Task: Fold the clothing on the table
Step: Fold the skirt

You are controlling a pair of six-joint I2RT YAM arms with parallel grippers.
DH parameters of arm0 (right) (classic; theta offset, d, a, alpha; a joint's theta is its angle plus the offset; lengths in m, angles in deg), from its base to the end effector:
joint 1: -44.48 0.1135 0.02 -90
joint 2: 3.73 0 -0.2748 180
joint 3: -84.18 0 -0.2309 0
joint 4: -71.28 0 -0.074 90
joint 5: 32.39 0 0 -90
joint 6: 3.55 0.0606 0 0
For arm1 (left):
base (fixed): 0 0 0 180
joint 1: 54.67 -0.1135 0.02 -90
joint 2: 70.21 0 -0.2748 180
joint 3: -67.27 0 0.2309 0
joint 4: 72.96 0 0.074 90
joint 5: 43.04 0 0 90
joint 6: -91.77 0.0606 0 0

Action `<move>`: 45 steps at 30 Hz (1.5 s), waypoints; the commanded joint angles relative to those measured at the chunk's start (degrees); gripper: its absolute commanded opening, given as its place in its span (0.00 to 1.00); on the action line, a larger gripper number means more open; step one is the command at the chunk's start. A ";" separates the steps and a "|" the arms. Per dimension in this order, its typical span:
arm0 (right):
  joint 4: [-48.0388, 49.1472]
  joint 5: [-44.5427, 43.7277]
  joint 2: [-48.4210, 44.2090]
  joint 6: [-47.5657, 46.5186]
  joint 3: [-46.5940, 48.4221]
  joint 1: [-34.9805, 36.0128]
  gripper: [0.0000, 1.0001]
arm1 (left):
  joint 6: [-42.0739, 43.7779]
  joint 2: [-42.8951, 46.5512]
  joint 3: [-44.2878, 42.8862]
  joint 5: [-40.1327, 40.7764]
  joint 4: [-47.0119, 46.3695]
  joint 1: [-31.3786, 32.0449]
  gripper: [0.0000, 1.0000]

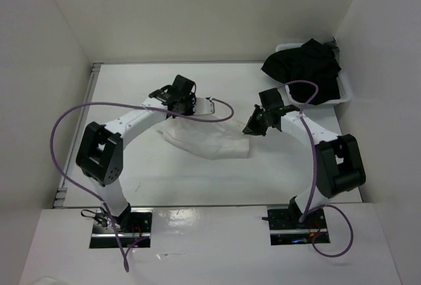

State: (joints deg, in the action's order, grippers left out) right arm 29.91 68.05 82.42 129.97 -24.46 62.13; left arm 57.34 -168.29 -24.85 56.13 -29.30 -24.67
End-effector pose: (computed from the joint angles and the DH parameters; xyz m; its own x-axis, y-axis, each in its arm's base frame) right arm 0.2818 0.1012 0.2178 -0.8455 0.4416 -0.3002 0.2591 0.8308 0.4926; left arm 0.3296 -0.1791 0.2597 -0.0396 0.9631 -0.2662 0.7727 0.1984 0.6030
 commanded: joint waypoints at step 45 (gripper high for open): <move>12.40 -10.90 -4.11 8.94 0.13 7.58 0.14 | -33.95 -52.30 -97.62 -17.34 40.05 -16.55 1.00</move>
State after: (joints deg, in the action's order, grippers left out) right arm 37.25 51.57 69.35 135.68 -23.87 68.80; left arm 25.16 -214.26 -124.13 46.93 -0.03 -41.04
